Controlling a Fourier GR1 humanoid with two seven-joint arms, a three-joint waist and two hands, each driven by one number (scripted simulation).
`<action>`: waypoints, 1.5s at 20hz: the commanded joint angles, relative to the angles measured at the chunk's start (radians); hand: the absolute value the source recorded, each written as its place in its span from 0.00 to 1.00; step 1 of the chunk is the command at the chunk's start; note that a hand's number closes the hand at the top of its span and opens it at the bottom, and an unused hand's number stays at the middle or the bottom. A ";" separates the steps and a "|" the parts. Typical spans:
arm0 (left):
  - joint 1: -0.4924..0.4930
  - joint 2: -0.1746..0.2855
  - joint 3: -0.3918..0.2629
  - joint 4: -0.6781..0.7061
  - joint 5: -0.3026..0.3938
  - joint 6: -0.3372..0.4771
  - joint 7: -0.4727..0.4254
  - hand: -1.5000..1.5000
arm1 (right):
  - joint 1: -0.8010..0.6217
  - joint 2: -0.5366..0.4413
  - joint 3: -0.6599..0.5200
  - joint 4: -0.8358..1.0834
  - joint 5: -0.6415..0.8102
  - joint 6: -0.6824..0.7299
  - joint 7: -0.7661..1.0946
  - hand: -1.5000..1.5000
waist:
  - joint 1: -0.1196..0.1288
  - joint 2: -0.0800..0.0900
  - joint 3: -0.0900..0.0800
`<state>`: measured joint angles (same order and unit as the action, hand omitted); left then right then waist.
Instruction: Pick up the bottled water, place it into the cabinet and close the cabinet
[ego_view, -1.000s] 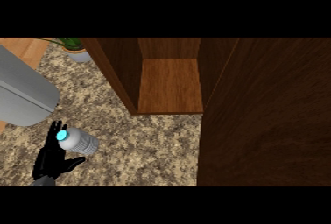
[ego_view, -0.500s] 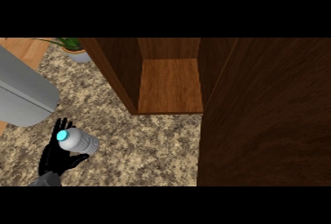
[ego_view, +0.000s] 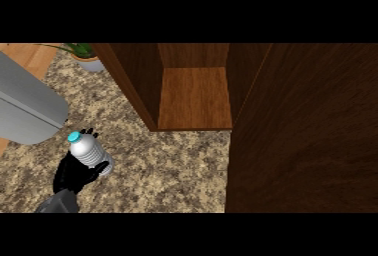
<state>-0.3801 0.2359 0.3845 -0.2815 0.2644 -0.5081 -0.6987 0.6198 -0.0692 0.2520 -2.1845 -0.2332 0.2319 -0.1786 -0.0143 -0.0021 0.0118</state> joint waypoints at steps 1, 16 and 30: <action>-0.012 -0.038 -0.027 0.022 -0.014 -0.088 -0.025 1.00 | 0.022 0.020 0.025 -0.005 0.024 -0.022 -0.011 0.00 | -0.007 0.006 -0.014; -0.040 -0.057 -0.058 -0.001 -0.025 -0.063 -0.064 1.00 | -0.015 -0.039 -0.060 0.035 -0.044 0.025 -0.029 0.00 | -0.001 0.005 -0.013; 0.045 -0.094 -0.060 -0.210 0.099 -0.122 0.105 1.00 | 0.021 -0.003 0.021 -0.017 0.007 -0.035 0.002 0.00 | 0.013 -0.001 -0.011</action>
<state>-0.3441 0.1595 0.3283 -0.4301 0.3263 -0.5581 -0.6110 0.6246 -0.0758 0.2584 -2.1721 -0.2263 0.2102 -0.1914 -0.0028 -0.0020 0.0002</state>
